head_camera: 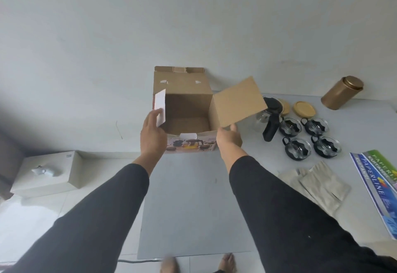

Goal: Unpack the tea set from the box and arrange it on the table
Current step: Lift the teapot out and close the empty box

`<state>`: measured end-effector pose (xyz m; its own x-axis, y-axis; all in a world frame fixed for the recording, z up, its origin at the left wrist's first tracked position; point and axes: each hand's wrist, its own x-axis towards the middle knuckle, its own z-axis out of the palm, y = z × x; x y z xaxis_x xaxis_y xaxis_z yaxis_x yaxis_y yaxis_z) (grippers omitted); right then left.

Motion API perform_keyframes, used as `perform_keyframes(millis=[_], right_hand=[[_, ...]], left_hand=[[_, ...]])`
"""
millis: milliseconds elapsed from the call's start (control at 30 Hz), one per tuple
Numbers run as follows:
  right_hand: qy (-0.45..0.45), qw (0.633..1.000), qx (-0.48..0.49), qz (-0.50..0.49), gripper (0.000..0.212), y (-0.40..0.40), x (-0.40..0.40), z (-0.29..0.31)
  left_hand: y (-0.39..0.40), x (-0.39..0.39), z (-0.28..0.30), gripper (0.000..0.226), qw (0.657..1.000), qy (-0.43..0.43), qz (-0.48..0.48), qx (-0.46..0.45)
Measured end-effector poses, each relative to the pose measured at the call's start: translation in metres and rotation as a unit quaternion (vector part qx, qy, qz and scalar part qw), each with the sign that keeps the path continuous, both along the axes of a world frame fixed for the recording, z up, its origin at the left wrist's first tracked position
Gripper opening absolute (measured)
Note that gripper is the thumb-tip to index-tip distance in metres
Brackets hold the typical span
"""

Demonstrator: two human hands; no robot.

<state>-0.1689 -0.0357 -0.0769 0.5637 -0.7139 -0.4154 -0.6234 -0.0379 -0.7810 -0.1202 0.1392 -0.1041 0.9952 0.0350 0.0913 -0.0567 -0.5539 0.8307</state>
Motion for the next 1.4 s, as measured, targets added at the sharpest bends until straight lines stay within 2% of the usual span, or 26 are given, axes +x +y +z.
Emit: perform_keyframes(millis=[67, 167, 300, 433, 533, 633, 733, 900, 1000, 1200, 1333, 1400], right_hand=[[-0.025, 0.998, -0.052, 0.019, 0.047, 0.001, 0.003, 0.000], [-0.039, 0.993, -0.097, 0.061, 0.041, 0.007, 0.014, 0.005], [-0.040, 0.990, -0.113, 0.077, 0.022, 0.009, 0.030, 0.008], [-0.053, 0.987, -0.136, 0.071, 0.031, -0.001, 0.057, 0.014], [-0.050, 0.991, -0.101, 0.068, 0.027, -0.018, 0.087, 0.019], [-0.023, 0.996, -0.026, 0.085, 0.031, -0.031, 0.117, 0.019], [-0.009, 0.995, 0.040, 0.093, 0.031, -0.041, 0.140, 0.021], [-0.024, 0.990, 0.105, 0.086, 0.044, -0.053, 0.164, 0.023], [-0.046, 0.987, 0.123, 0.095, 0.045, -0.053, 0.168, 0.027], [-0.096, 0.983, 0.124, 0.092, 0.066, -0.052, 0.156, 0.042], [-0.136, 0.981, 0.122, 0.063, 0.071, -0.050, 0.129, 0.060], [-0.143, 0.981, 0.116, 0.053, 0.069, -0.047, 0.110, 0.064]], left_hand=[[0.006, 0.004, -0.008, 0.044, 0.999, -0.017, -0.044, 0.020], [0.013, 0.010, -0.017, 0.039, 0.996, -0.030, -0.077, 0.016], [0.010, 0.023, -0.005, 0.033, 0.998, -0.052, -0.023, -0.025], [0.004, 0.050, 0.004, 0.031, 0.993, -0.022, 0.058, -0.102], [-0.001, 0.084, 0.009, 0.039, 0.985, 0.070, 0.082, -0.136], [-0.006, 0.122, 0.007, 0.051, 0.976, 0.192, 0.058, -0.087], [-0.012, 0.150, 0.009, 0.065, 0.967, 0.233, 0.060, -0.088], [-0.019, 0.176, 0.022, 0.079, 0.942, 0.271, 0.103, -0.169], [-0.023, 0.174, 0.031, 0.070, 0.929, 0.261, 0.123, -0.232], [-0.026, 0.143, 0.057, 0.062, 0.929, 0.169, 0.113, -0.308], [-0.022, 0.114, 0.069, 0.064, 0.935, 0.136, 0.098, -0.314], [-0.019, 0.096, 0.068, 0.061, 0.945, 0.133, 0.089, -0.284]])
